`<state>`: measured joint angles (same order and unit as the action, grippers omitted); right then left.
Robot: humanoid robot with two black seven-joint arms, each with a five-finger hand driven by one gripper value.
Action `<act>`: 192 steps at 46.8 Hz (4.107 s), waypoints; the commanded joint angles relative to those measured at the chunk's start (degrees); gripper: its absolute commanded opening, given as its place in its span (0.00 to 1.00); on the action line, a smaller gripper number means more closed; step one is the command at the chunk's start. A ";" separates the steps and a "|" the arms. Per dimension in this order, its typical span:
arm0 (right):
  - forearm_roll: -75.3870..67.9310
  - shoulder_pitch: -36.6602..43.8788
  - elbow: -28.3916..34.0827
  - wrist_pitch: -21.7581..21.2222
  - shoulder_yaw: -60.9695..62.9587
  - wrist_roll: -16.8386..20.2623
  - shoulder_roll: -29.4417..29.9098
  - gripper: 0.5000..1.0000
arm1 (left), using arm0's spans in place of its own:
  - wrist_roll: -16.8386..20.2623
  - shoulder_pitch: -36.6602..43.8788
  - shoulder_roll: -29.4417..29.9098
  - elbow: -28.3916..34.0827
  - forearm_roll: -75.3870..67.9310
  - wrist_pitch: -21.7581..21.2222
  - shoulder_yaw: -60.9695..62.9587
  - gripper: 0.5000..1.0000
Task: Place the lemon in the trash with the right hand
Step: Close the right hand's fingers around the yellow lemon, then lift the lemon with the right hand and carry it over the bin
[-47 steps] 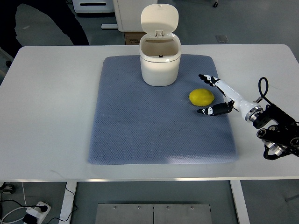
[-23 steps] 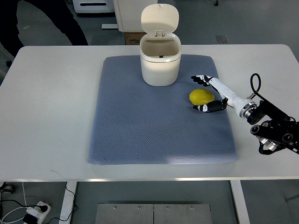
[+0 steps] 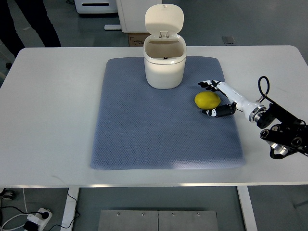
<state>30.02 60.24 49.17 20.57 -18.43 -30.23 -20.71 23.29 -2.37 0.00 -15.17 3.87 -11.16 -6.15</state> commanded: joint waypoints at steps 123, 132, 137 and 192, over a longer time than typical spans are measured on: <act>-6.47 10.95 -0.04 -4.48 -0.64 -2.82 -4.43 0.00 | 0.00 0.00 0.00 -0.04 0.00 0.00 0.00 1.00; -6.91 14.55 -0.04 -6.51 -0.64 -2.55 -4.87 0.00 | 0.00 0.00 0.00 -0.04 0.00 0.00 0.00 1.00; -7.00 15.69 -0.04 -6.86 -0.64 -2.20 -4.70 0.00 | 0.00 0.00 0.00 -0.04 0.00 0.00 0.00 1.00; -9.02 18.77 -20.95 -15.30 -0.73 3.60 16.66 0.00 | 0.00 0.00 0.00 0.05 0.00 0.00 0.00 1.00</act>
<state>21.00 79.02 28.70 5.30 -19.15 -26.78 -4.62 23.29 -2.37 0.00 -15.19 3.87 -11.16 -6.15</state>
